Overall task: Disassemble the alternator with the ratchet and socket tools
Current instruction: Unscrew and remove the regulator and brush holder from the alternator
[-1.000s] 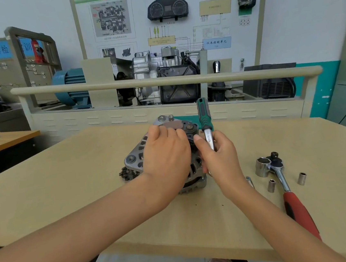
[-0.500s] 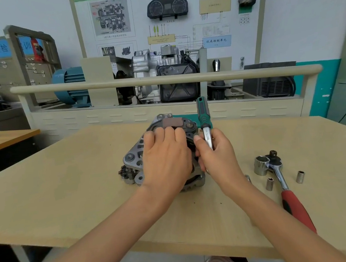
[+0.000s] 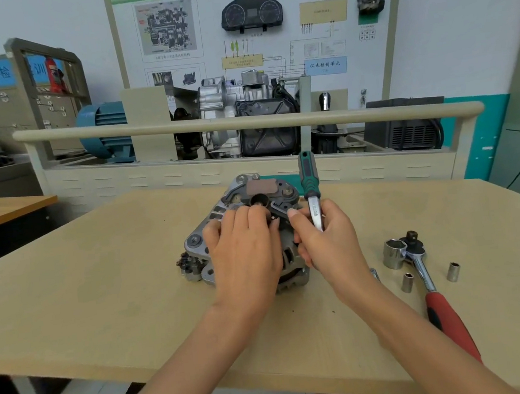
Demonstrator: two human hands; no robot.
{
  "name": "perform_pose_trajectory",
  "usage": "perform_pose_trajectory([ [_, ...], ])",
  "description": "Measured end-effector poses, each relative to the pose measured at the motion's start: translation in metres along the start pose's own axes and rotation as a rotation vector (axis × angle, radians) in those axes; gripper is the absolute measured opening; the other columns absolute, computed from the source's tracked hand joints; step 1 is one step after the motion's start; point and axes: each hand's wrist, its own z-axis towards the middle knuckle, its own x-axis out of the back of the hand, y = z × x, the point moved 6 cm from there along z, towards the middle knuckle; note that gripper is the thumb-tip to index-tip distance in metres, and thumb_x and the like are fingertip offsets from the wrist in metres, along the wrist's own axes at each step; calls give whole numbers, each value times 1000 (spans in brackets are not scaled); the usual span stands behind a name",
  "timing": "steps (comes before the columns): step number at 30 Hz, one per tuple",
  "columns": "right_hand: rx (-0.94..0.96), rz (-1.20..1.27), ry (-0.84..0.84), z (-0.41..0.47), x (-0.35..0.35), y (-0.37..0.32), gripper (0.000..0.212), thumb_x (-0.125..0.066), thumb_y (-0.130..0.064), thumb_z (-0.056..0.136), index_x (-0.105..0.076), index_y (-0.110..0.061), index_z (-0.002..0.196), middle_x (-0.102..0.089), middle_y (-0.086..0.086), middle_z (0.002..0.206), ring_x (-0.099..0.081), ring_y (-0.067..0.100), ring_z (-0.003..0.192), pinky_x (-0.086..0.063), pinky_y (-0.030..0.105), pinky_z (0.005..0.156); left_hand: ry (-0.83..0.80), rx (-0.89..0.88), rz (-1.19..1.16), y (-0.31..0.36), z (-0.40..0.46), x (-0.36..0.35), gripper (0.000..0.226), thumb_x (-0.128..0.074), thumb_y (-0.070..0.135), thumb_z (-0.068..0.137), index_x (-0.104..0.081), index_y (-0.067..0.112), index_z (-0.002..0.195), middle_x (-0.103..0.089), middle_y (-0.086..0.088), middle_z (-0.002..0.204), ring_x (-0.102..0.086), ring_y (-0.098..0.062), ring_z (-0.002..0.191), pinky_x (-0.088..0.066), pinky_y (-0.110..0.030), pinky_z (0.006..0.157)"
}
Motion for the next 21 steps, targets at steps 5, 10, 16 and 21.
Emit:
perform_pose_trajectory([
  [5, -58, 57, -29, 1, -2, -2, 11, -55, -14, 92, -48, -10, 84, -48, 3, 55, -38, 5, 32, -29, 16, 34, 44, 195, -167, 0, -4, -1, 6, -67, 14, 82, -64, 14, 88, -63, 1, 85, -57, -22, 85, -14, -27, 70],
  [10, -36, 6, -81, 5, -2, -7, 10, -52, -11, 93, -47, -7, 86, -47, 5, 57, -37, 4, 30, -27, 15, 32, 116, 339, -267, -2, -12, -4, 11, -66, 22, 85, -64, 16, 94, -64, 4, 92, -57, -15, 84, -12, -22, 73],
  [16, 110, -148, -31, 19, 2, -12, 22, -56, -22, 92, -50, -7, 77, -47, 9, 65, -40, 19, 47, -30, 28, 48, 110, 460, -308, -8, -12, -10, 18, -63, 35, 85, -66, 22, 96, -63, 11, 97, -56, -11, 86, -14, -24, 76],
  [21, 155, -128, -15, 18, 0, -9, 28, -60, -29, 88, -50, -18, 65, -42, -3, 53, -40, 18, 48, -30, 29, 51, 117, 428, -215, -4, -13, -8, 19, -63, 36, 85, -71, 23, 96, -68, 8, 96, -57, -11, 91, -13, -27, 76],
])
